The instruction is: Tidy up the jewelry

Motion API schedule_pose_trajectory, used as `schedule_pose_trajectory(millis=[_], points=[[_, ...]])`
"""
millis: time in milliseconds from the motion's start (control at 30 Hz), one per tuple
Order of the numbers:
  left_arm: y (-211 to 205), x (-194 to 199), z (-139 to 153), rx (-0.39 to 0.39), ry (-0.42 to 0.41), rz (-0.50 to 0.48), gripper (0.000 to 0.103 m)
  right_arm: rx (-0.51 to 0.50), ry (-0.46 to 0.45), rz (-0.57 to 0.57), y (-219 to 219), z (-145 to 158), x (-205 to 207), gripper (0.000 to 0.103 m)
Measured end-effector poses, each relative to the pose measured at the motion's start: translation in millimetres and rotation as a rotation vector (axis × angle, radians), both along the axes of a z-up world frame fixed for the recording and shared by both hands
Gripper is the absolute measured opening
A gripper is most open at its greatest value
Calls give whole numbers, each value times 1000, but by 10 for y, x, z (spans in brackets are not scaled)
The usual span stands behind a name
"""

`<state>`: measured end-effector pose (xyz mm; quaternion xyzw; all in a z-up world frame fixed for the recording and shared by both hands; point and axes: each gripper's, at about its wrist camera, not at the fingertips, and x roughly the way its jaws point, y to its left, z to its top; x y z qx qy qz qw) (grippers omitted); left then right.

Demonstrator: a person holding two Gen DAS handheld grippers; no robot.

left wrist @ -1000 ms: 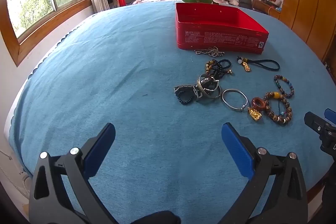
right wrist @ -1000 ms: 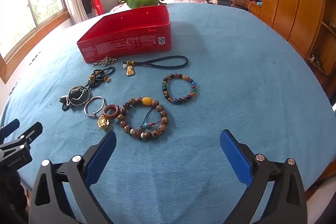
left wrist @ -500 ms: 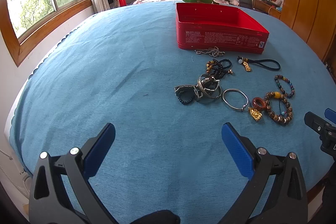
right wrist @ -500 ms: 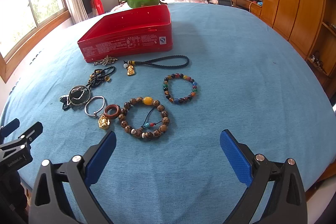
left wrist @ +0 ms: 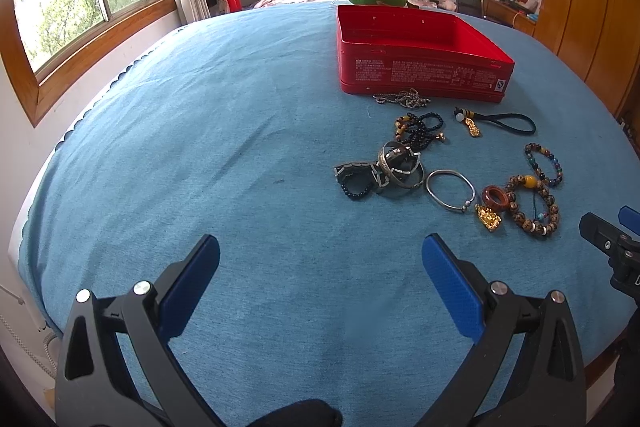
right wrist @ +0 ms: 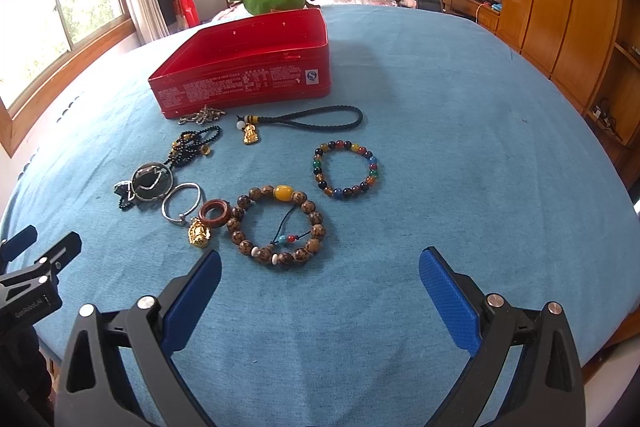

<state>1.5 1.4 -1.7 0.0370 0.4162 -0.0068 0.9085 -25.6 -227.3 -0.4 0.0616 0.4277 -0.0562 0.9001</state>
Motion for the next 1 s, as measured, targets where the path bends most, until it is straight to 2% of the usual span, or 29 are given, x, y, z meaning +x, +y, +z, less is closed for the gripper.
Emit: schedule_pose_trajectory(millis=[1000], points=[[9,4,-4,1,2,2,100,0,-2,7,25,2,36,99]])
